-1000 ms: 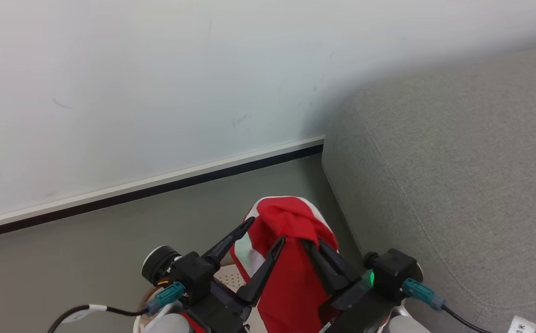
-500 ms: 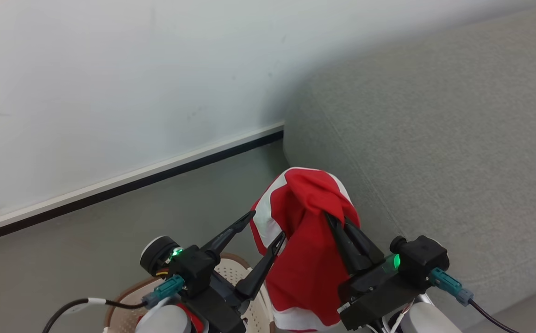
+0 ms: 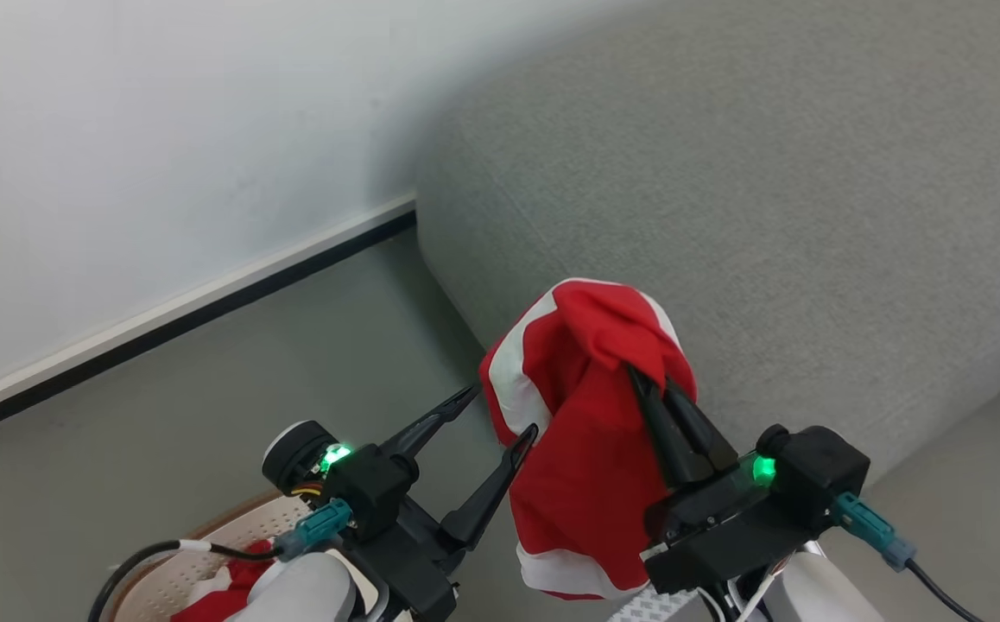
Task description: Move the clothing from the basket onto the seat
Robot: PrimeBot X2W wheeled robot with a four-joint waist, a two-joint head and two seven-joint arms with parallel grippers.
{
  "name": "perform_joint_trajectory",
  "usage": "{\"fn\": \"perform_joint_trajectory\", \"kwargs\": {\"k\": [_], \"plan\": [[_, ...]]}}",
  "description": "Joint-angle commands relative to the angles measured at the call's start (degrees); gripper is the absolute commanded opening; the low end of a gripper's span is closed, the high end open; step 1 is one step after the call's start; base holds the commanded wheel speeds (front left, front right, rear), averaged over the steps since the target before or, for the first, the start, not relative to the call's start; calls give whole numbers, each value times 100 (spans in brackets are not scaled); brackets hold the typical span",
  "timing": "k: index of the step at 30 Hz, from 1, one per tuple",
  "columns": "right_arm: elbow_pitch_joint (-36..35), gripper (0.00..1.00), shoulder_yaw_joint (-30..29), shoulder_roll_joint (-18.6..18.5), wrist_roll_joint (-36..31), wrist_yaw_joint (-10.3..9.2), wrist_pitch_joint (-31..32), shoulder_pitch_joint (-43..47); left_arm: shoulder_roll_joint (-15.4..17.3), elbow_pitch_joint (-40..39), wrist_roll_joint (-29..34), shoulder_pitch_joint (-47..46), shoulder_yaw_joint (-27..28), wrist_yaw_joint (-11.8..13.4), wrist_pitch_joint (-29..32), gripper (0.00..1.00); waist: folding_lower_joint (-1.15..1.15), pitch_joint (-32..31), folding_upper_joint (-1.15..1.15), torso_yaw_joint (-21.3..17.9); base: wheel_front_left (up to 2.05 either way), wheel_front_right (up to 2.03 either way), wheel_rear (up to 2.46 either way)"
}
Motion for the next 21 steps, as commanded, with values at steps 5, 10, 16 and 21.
{"fn": "perform_joint_trajectory", "kwargs": {"k": [5, 10, 16, 21], "plan": [[-224, 0, -282, 101, -192, 4, -2, 134, 43, 58, -69, -274, -226, 0, 10, 100, 0, 355, 0, -334, 0, 0, 0], [-409, 0, -530, 194, -293, 4, -2, 247, 75, 101, -155, -494, -438, -1, 17, 100, 0, 514, 0, -368, 0, 0, 0], [-533, 0, -670, 255, -392, 4, -2, 207, 168, 122, -239, -732, -651, -1, 58, 100, 0, 754, 0, -386, 0, 0, 0], [-629, 0, -856, 272, -380, 4, -3, -85, 321, 30, -284, -1072, -842, -2, 230, 100, 0, 1124, 0, -381, 0, 0, 0]]}}
